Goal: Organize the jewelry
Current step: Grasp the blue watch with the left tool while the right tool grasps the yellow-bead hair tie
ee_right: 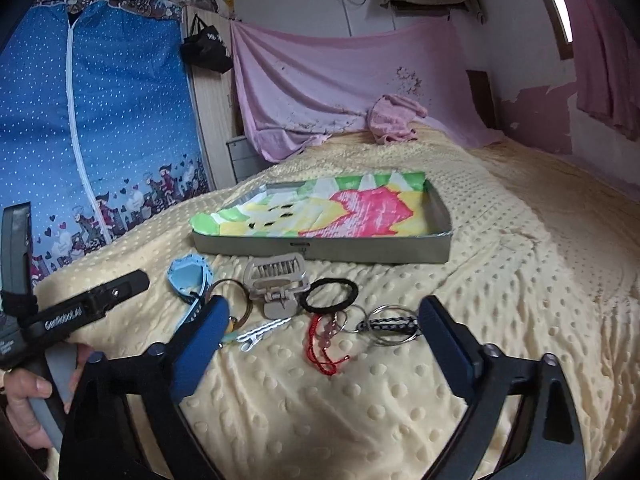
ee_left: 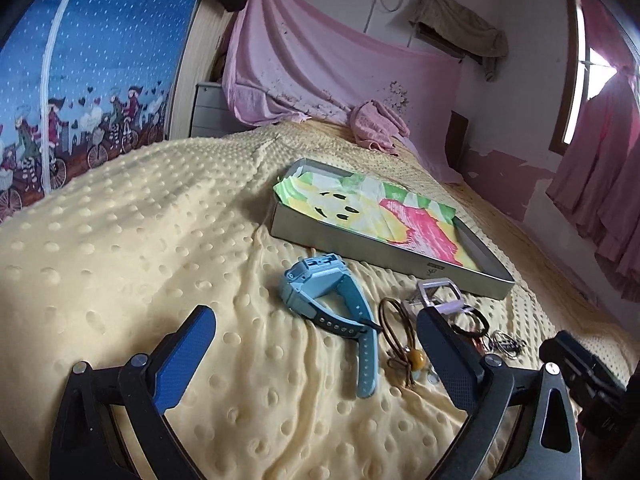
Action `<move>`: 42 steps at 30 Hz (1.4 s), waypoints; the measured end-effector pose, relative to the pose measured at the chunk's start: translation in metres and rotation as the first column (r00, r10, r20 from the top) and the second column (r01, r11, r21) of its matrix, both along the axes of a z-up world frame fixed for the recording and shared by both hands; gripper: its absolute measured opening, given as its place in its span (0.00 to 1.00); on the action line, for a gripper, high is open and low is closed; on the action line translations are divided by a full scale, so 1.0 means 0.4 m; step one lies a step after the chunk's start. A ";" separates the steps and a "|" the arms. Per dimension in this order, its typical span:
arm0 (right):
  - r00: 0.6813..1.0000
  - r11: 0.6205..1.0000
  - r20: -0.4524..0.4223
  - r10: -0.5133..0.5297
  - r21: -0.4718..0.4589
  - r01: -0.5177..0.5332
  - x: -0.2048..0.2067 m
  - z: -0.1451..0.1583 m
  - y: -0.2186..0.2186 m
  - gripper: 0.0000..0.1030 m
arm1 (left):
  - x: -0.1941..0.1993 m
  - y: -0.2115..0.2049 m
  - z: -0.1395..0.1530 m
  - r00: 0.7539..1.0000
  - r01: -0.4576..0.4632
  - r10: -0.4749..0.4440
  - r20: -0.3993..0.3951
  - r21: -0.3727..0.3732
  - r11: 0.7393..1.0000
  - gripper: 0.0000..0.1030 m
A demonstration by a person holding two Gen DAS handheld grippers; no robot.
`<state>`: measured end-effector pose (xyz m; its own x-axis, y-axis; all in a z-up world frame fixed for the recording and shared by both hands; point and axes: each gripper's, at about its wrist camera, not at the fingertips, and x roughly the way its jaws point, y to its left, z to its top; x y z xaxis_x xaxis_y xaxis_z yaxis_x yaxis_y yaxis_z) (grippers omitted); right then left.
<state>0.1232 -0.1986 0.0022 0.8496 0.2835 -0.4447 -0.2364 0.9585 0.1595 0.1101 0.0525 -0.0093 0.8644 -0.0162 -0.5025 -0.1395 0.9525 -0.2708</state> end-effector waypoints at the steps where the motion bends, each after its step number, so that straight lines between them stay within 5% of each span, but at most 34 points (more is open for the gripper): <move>1: 1.000 1.000 -0.016 0.009 -0.001 -0.009 0.010 -0.007 0.006 0.74 | 0.012 0.004 -0.005 1.000 -0.003 0.003 -0.009 -0.008 1.000 0.95; 13: 0.968 0.979 -0.154 0.196 -0.019 -0.202 0.116 -0.072 0.134 0.32 | 0.113 0.047 -0.035 0.995 -0.015 0.008 -0.103 -0.066 0.998 0.68; 26: 0.919 0.944 -0.245 0.309 -0.039 -0.328 0.133 -0.108 0.256 0.27 | 0.160 0.057 -0.046 0.986 0.063 -0.067 -0.152 -0.034 0.997 0.47; 42: 0.933 0.964 -0.269 0.238 -0.054 -0.262 0.188 -0.137 0.284 0.27 | 0.179 0.038 -0.054 0.979 0.122 -0.123 -0.161 -0.015 0.992 0.31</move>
<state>0.1985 -0.0852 -0.0525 0.6090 0.4216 -0.6719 -0.4320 0.8867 0.1649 0.1819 0.0677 -0.0307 0.7632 -0.1196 -0.6350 -0.0644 0.9638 -0.2589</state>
